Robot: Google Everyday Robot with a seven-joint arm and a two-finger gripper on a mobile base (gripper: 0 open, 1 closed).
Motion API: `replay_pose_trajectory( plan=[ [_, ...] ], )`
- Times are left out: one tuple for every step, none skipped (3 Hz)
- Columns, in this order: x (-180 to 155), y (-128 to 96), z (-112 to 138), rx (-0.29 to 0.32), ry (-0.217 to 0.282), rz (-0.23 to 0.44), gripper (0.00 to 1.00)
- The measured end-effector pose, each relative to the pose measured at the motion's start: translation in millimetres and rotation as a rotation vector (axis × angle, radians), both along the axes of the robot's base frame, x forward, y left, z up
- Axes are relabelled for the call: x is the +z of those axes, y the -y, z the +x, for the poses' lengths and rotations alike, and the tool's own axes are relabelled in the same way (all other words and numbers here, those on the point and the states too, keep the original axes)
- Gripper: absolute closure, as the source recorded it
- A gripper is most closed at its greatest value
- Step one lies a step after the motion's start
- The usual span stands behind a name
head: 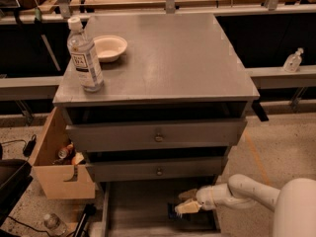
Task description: Place rxbar blueberry into bottom drawer
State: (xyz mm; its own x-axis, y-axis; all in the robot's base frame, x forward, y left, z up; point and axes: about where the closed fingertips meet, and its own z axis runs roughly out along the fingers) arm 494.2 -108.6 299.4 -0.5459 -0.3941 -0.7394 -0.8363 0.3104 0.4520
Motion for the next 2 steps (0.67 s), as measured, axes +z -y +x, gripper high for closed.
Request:
replay_pose_trajectory(
  plan=[
    [-0.6, -2.0, -0.7, 0.003, -0.002, 0.002, 0.0],
    [-0.6, -2.1, -0.8, 0.003, -0.002, 0.002, 0.0]
  ],
)
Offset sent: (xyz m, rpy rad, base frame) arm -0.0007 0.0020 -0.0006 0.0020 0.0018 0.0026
